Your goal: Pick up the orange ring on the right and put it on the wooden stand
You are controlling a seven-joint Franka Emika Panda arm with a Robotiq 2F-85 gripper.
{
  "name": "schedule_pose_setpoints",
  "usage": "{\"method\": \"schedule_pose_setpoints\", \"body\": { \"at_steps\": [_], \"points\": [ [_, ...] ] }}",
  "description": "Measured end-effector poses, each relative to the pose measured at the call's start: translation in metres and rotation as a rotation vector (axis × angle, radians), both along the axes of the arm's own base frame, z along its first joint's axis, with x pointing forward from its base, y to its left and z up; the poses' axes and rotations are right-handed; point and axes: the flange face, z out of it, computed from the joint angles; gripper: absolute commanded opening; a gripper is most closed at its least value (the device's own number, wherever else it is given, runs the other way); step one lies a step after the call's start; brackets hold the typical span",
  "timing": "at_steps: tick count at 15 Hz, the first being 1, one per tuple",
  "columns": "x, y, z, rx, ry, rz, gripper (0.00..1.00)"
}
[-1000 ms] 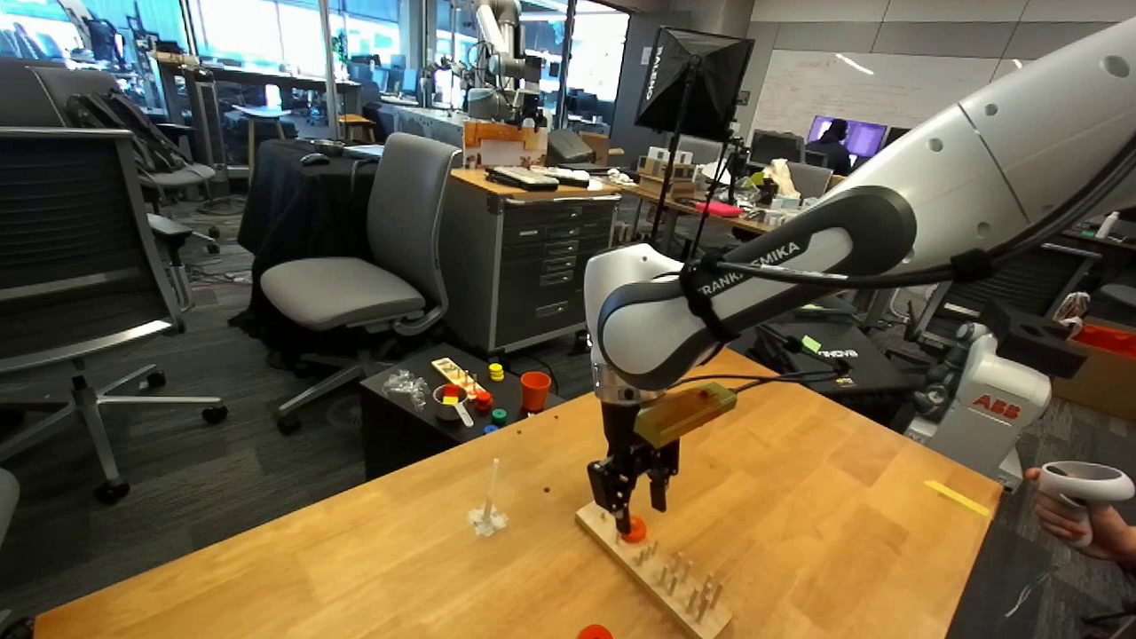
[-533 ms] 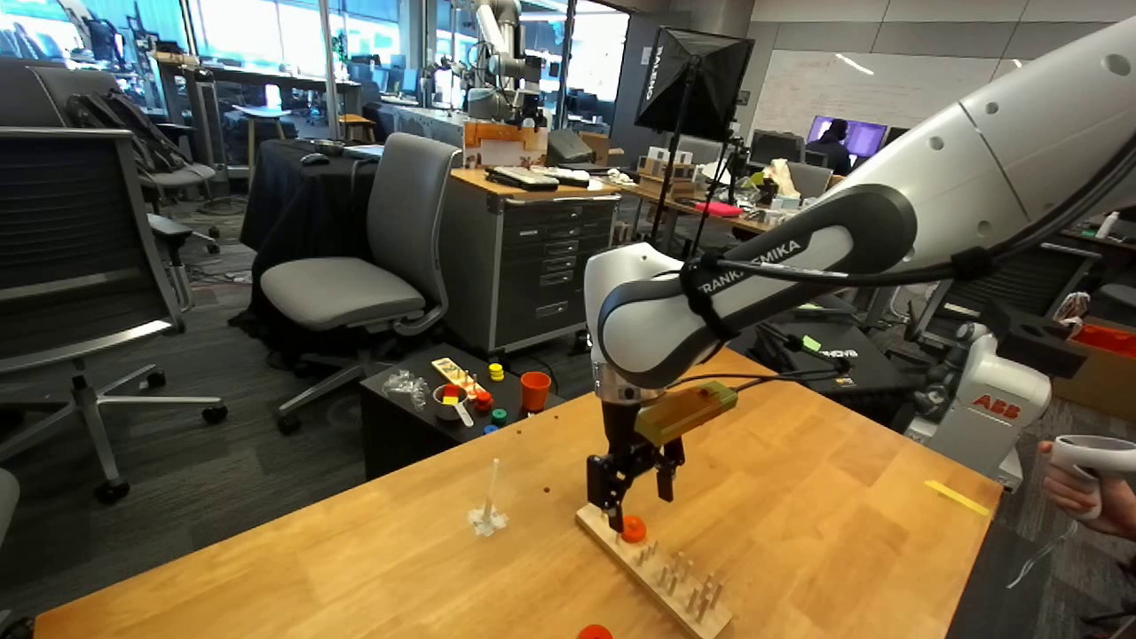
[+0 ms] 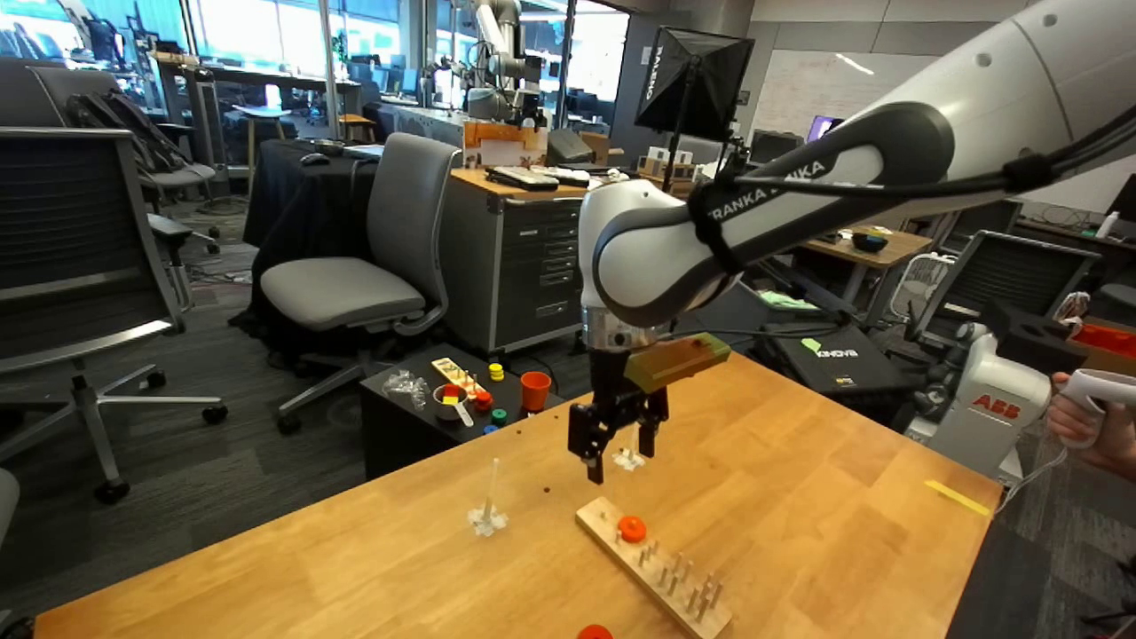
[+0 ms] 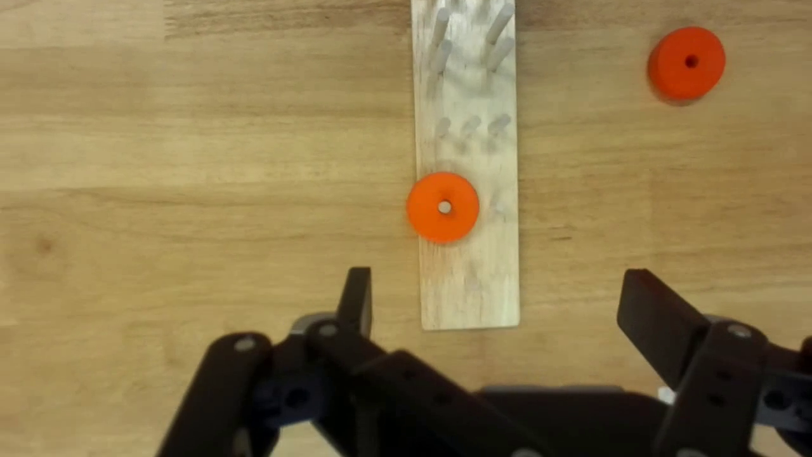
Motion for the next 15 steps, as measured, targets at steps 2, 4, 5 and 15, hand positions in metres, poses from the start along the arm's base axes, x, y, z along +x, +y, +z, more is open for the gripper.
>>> {"method": "schedule_pose_setpoints", "body": {
  "at_steps": [2,4,5,15],
  "points": [
    [0.007,0.004,0.027,0.006,-0.036,0.010,1.00],
    [0.013,0.006,0.051,0.012,-0.068,0.015,1.00],
    [0.016,0.006,0.062,0.016,-0.082,0.015,1.00],
    [0.020,0.002,0.153,0.028,-0.144,0.009,1.00]
  ]
}}
